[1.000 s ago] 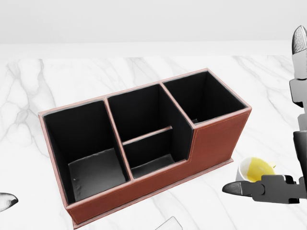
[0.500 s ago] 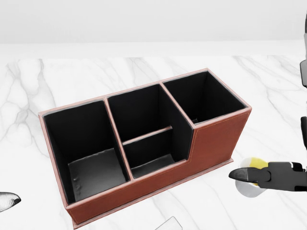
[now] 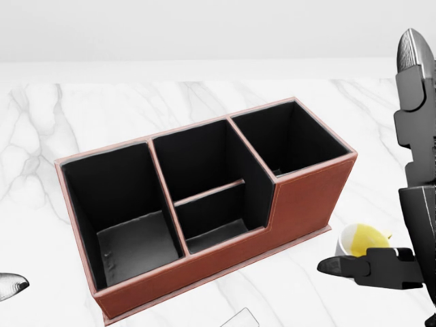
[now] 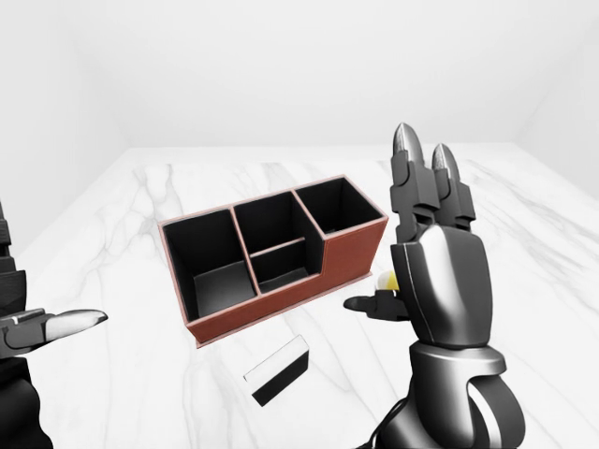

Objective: Pick up the book and place it in the front compartment of the caddy.

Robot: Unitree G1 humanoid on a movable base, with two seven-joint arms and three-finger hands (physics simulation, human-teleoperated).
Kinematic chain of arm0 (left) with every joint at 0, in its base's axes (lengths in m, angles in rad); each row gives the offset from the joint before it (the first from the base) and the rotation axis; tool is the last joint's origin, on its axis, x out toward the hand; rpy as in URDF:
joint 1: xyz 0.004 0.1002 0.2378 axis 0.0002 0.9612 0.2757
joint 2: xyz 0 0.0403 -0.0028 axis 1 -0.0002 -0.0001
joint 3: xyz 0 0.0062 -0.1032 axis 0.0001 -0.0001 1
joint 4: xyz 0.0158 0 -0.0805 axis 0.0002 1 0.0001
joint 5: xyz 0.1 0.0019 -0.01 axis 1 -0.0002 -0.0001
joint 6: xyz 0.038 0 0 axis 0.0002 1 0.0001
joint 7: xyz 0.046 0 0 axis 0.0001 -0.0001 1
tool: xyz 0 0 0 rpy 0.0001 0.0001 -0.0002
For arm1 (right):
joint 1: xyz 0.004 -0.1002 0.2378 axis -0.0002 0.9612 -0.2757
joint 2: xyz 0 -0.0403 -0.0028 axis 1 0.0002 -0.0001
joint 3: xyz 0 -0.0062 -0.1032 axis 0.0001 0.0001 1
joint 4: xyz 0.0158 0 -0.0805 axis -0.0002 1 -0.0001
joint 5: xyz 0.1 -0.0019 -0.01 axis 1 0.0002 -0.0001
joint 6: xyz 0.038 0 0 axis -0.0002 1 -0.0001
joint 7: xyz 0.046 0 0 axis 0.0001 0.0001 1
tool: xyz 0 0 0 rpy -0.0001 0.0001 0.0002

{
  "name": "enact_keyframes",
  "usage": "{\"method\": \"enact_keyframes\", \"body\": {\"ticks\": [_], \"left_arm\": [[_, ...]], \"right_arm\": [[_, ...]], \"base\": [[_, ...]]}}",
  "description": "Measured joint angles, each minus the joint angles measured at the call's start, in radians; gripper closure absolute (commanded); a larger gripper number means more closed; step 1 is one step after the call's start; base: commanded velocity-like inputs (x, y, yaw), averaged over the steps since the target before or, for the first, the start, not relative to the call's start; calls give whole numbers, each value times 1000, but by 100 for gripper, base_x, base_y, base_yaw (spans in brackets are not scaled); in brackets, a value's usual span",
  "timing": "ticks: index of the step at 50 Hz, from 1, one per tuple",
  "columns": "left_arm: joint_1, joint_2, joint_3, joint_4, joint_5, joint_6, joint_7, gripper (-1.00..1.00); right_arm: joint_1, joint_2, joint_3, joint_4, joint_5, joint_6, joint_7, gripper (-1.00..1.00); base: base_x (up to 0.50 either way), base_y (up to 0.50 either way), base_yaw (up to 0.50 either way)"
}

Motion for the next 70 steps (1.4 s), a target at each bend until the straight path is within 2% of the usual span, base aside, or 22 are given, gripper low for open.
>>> {"method": "enact_keyframes", "body": {"ticks": [3, 9, 21, 24, 34, 38, 42, 50, 63, 70], "left_arm": [[1, -1, -1, 0, 1, 0, -1, -100], [4, -3, -6, 2, 6, 0, -2, -100], [7, -5, -9, 1, 10, 0, -4, -100], [7, -5, -10, 2, 11, 0, -4, -100], [8, -6, -12, 1, 13, 0, -4, -100], [8, -6, -10, 1, 12, 0, -4, -100], [7, -5, -9, 2, 10, 0, -4, -100], [4, -4, -6, -1, 7, 0, -3, -100], [5, -4, -11, 1, 11, 0, -3, -100], [7, -6, -15, 4, 15, 0, -4, -100]], "right_arm": [[8, 0, -11, 0, 7, -27, 0, -100], [30, 0, -8, 0, 10, -27, 0, -100], [196, 0, 3, 0, 42, -27, 0, -100], [299, 0, 21, 0, 78, -27, 0, -100], [811, 0, 112, 0, 348, -27, 0, -100], [941, 0, 123, 0, 432, -27, 0, -100], [1009, 0, 132, 0, 466, -27, 0, -100], [997, 0, 132, 0, 430, -27, 0, -100], [804, 0, 30, 0, 340, -27, 0, -100], [692, 0, 2, 0, 278, -27, 0, -100]], "base": [[0, 0, 0], [0, 0, 0], [0, 0, 0], [0, 0, 0], [0, 0, 0], [0, 0, 0], [0, 0, 0], [0, 0, 0], [0, 0, 0], [0, 0, 0]]}}
